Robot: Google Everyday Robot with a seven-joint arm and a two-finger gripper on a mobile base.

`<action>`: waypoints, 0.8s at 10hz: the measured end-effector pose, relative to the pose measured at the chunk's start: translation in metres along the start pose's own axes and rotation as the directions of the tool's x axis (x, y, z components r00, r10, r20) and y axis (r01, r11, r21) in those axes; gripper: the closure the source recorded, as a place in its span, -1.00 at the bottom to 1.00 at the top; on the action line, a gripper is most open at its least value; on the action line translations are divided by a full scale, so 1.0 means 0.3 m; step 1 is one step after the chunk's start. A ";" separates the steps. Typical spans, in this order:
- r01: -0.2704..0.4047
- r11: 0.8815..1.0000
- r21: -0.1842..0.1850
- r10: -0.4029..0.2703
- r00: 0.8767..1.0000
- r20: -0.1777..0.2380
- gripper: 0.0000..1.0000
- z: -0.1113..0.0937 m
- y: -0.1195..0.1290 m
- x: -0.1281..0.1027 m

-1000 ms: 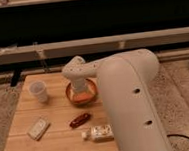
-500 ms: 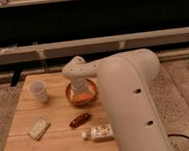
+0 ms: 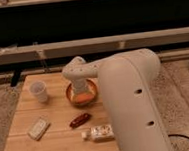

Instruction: Push the ceramic bowl across the table

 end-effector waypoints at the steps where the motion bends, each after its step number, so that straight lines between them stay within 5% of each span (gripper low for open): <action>1: 0.000 1.000 0.000 0.000 1.000 -0.001 -0.60 0.000 0.000 0.001; 8: 0.112 0.994 0.012 -0.110 0.990 -0.084 -0.60 0.061 0.031 0.023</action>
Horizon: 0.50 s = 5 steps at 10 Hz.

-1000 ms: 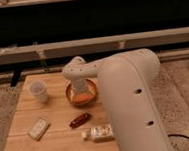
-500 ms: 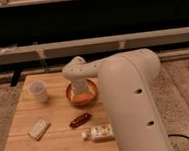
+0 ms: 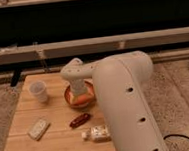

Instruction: Push the ceramic bowl across the table

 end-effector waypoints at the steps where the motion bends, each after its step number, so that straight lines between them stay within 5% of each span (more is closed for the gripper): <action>1: 0.030 1.000 0.006 -0.030 1.000 -0.009 -0.60 0.006 0.012 0.006; 5: 0.191 0.981 0.031 -0.190 0.981 -0.040 -0.60 0.013 0.111 0.030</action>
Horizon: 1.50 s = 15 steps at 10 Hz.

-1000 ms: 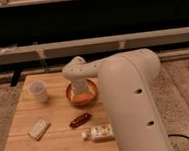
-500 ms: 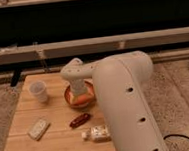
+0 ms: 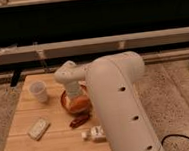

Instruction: Push the ceramic bowl across the table

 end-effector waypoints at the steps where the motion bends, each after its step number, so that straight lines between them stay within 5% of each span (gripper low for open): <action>1: 0.035 0.999 0.002 -0.035 0.999 -0.004 -0.60 0.001 0.020 0.003; 4: 0.222 0.975 0.003 -0.222 0.975 -0.004 -0.60 -0.001 0.099 0.031; 5: 0.292 0.956 0.001 -0.292 0.956 -0.001 -0.60 -0.002 0.134 0.042; 7: 0.424 0.906 -0.011 -0.424 0.906 0.006 -0.60 -0.004 0.192 0.070; 12: 0.677 0.731 -0.086 -0.677 0.735 0.031 -0.60 -0.024 0.294 0.146; 14: 0.733 0.672 -0.105 -0.733 0.679 0.044 -0.60 -0.036 0.318 0.171; 15: 0.737 0.669 -0.100 -0.736 0.675 0.047 -0.60 -0.035 0.322 0.180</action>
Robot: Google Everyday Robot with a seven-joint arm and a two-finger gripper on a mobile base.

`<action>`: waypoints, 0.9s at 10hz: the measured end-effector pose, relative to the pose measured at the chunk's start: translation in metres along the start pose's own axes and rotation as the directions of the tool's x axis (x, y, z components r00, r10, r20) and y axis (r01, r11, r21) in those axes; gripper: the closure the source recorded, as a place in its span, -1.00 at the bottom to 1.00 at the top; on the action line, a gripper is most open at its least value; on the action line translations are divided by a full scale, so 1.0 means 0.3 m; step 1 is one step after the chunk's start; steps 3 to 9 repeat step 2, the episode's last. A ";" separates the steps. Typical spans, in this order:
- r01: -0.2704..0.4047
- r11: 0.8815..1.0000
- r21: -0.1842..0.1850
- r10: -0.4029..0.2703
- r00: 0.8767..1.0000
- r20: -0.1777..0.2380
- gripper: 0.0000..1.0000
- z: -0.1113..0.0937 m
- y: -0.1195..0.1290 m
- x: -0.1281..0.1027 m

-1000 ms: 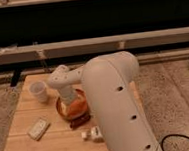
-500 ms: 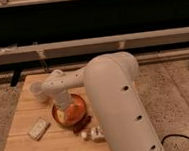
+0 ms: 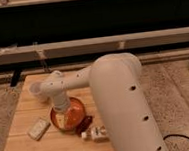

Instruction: Push the ceramic bowl across the table

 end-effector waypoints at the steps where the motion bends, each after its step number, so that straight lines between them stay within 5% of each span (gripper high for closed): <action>1: -0.022 1.000 0.007 0.022 1.000 0.009 -0.60 0.001 0.000 0.018; 9: -0.043 0.999 0.014 0.043 0.999 0.015 -0.60 -0.003 -0.020 0.060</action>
